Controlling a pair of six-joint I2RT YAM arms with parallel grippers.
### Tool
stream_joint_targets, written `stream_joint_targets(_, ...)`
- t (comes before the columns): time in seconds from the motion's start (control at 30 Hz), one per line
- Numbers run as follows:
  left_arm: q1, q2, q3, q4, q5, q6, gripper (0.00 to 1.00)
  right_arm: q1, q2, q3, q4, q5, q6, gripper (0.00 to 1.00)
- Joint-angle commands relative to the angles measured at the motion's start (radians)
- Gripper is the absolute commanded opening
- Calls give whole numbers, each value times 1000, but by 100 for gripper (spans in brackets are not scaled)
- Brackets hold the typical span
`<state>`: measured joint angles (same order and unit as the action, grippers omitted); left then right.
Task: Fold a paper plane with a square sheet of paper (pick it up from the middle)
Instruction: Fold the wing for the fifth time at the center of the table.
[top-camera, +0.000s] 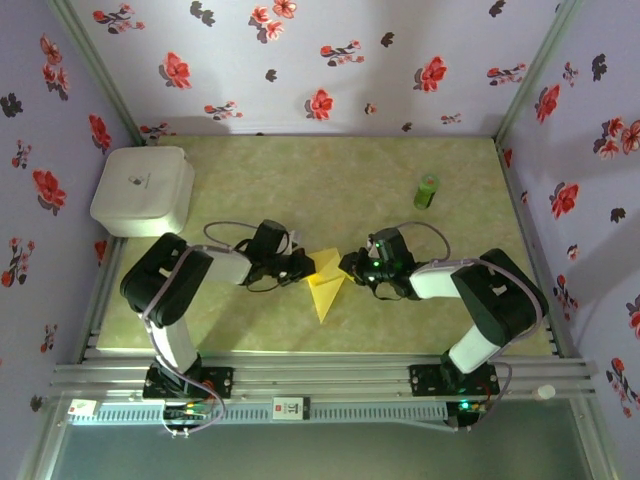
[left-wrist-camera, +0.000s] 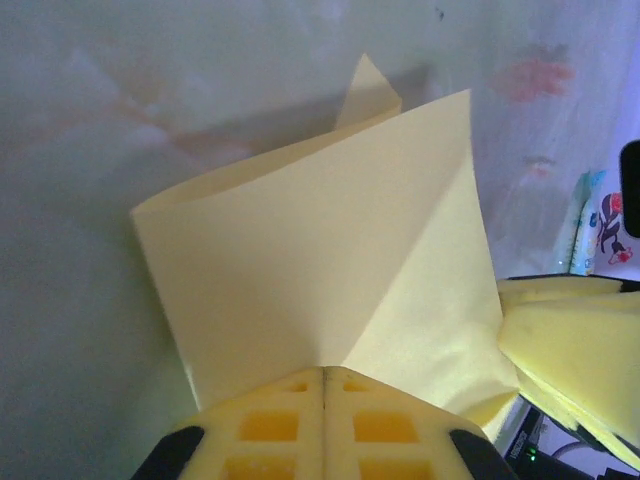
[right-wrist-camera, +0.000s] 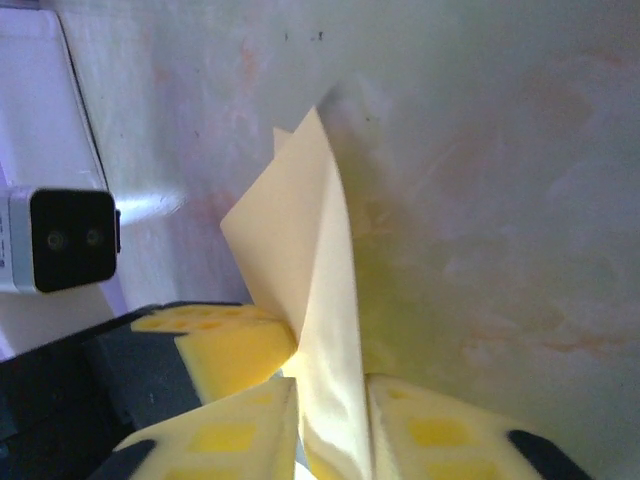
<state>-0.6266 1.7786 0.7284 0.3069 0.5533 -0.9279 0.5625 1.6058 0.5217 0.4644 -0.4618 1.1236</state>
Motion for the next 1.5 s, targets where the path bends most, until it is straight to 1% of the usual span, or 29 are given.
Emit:
stream_joint_targets(0.0, -5, -81, -3, -66, -18, 12, 7, -7, 14, 0, 13, -13, -9, 12)
stream_joint_targets(0.03, -5, -103, -6, -70, -21, 12, 9, -7, 17, 0, 23, -16, -6, 11)
stream_joint_targets(0.13, -5, -160, 7, -124, -41, 33, 10, -7, 20, -5, 47, -13, 5, 7)
stream_joint_targets(0.2, -4, -188, 18, -166, -51, 44, 12, -7, 27, -9, 65, -9, 16, 6)
stream_joint_targets(0.3, -5, -213, 13, -170, -56, 37, 13, -7, 25, -24, 95, 11, 44, 4)
stream_joint_targets(0.43, -5, -211, 8, -161, -52, -18, 13, -3, -4, -54, 100, 97, 100, 3)
stream_joint_targets(0.53, -7, -217, -2, -108, -36, -62, 13, 19, -50, -66, 15, 209, 129, 3)
stream_joint_targets(0.63, -8, -212, 2, -96, -38, -76, 13, 54, -95, -72, -41, 299, 141, 4)
stream_joint_targets(0.8, -8, -182, 5, -75, -32, -100, 13, 80, -144, -118, -28, 391, 223, 4)
stream_joint_targets(1.0, -23, -138, 18, -36, -8, -124, 13, 99, -184, -138, -47, 428, 238, 5)
stream_joint_targets(1.2, -53, -68, 67, -25, 27, -126, 11, 103, -183, -145, -40, 412, 235, 6)
stream_joint_targets(1.33, -74, -26, 104, -34, 25, -122, 11, 106, -179, -152, -26, 407, 232, 7)
stream_joint_targets(1.47, -76, 16, 117, -61, 16, -121, 10, 106, -177, -152, -16, 398, 225, 9)
